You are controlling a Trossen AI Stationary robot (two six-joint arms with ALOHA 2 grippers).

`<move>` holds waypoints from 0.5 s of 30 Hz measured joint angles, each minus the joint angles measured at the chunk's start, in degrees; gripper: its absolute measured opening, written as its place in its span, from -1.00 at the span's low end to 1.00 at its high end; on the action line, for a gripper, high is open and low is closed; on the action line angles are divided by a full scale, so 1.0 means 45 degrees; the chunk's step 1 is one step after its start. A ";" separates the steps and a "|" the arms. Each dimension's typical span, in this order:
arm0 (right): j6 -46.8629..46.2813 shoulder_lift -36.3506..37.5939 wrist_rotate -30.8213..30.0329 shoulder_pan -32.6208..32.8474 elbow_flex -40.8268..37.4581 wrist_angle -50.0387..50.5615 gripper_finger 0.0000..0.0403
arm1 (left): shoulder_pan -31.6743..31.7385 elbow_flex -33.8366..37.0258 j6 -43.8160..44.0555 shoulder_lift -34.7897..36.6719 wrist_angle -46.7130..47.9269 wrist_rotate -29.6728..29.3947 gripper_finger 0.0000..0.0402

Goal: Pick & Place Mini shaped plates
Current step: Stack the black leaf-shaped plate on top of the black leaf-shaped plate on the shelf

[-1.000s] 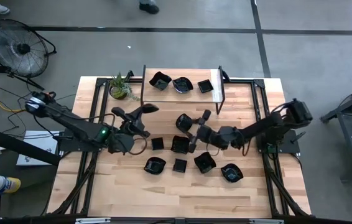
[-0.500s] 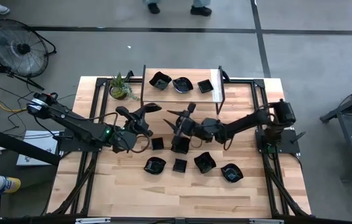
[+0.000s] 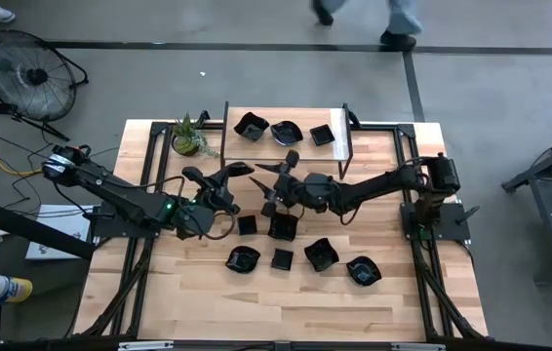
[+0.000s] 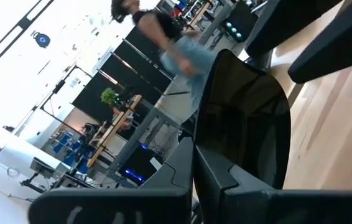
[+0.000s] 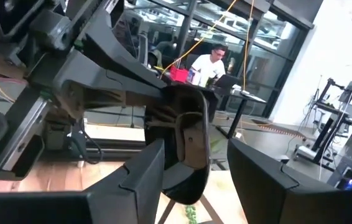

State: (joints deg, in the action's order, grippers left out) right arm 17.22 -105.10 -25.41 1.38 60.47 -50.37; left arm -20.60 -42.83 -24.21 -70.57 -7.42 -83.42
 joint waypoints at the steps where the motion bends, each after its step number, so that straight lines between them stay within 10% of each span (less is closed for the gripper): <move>1: -0.0104 0.0000 0.0107 -0.0073 0.0000 0.0038 -0.15 | 0.0000 0.0000 0.0000 0.0000 0.0002 0.0005 -1.00; 15: -0.0953 0.0000 0.1473 -0.0756 -0.0005 0.0531 -0.22 | 0.0000 0.0000 -0.0366 0.0000 -0.0029 0.0005 -1.00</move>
State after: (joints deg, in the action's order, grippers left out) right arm 12.93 -105.10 -18.78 -2.02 60.45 -47.99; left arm -20.60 -42.83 -25.85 -70.57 -7.55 -83.40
